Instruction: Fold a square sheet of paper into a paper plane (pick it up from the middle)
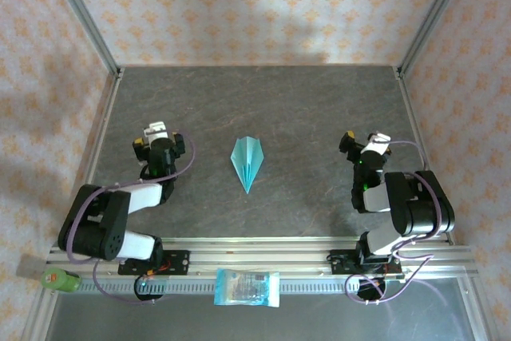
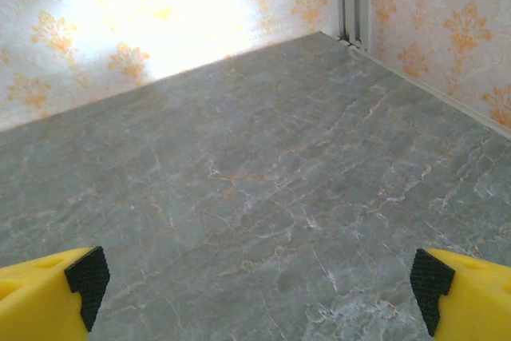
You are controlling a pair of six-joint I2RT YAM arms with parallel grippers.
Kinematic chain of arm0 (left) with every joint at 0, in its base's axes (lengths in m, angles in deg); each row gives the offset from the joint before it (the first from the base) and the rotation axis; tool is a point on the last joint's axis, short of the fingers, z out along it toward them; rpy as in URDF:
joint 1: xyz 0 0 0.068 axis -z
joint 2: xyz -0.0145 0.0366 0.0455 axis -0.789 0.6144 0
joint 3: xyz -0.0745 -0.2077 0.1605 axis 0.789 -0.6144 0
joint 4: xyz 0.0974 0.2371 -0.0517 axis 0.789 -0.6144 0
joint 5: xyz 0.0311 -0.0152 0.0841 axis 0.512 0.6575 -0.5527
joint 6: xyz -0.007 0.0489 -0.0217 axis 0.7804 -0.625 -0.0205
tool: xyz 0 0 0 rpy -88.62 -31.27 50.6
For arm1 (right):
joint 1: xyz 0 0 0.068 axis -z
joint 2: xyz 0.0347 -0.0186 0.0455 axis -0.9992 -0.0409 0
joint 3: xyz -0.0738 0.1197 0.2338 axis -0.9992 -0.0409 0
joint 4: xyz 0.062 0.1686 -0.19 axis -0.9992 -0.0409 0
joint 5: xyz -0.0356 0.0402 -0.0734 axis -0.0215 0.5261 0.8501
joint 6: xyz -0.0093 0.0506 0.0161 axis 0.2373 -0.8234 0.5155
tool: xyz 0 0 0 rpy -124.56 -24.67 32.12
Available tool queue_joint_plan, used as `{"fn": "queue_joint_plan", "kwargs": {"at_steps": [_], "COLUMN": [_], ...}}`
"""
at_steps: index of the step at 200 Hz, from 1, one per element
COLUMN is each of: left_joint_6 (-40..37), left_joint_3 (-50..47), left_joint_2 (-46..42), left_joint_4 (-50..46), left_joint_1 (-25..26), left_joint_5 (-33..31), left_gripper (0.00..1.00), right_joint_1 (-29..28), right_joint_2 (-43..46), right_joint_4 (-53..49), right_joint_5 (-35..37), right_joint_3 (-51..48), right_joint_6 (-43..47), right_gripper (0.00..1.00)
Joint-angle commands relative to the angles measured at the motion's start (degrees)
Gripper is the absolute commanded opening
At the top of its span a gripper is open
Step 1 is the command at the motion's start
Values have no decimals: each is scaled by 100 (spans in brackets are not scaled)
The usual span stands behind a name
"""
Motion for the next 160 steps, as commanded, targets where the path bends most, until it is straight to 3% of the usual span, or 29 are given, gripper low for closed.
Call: {"fn": "queue_joint_plan", "kwargs": {"at_steps": [1,14,31,44,64,81,160], "left_joint_6": [-241,-70,-100,17,-66,-209,-203], "left_joint_3": [-249,-260,-764,-504,-603,-499,-472], "left_joint_2": [458,344,715,494,590,588,567], "left_joint_4": [1914,1621,3041,2133,2473,2289,2218], "left_joint_1": [-137,-374,-534,-545,-536,-597,-581], "left_joint_5": [510,1084,1399,1370,1414,2070,1937], "left_gripper": [99,99,99,99,99,99,99], "right_joint_1": [-14,-18,-25,-19,-23,-27,-29], "right_joint_2": [57,35,44,38,44,37,45], "right_joint_4": [246,305,289,275,270,271,264], "right_joint_5": [29,28,31,36,37,41,47], "right_joint_3": [89,71,80,80,91,83,93], "right_joint_6": [23,23,30,29,35,37,40], "right_gripper": [100,100,100,100,100,100,100]}}
